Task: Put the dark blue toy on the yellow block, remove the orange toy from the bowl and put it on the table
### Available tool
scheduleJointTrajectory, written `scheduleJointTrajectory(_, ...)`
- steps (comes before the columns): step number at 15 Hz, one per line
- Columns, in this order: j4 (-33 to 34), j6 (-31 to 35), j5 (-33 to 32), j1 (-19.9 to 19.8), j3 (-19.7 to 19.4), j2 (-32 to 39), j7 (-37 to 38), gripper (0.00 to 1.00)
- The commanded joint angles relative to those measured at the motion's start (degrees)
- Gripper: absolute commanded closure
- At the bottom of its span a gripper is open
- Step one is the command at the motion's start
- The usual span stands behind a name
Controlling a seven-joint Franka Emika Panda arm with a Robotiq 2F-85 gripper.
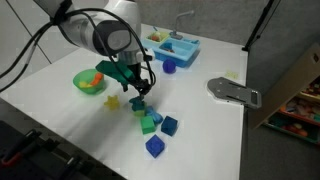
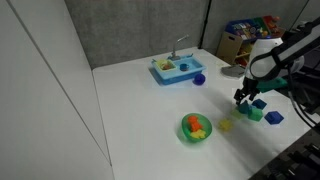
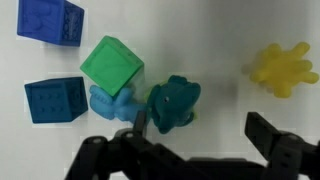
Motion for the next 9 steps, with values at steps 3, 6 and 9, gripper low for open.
scheduleJointTrajectory(3, -0.57, -7.06, -1.8, 3.51, -1.25, -6.83, 5.0, 0.0)
scheduleJointTrajectory(6, 0.89, -12.35, -1.23, 4.69, -0.13, -9.36, 6.1, 0.0)
scheduleJointTrajectory(9, 3.16, -18.52, 1.7, 4.64, 2.43, -10.66, 3.98, 0.0)
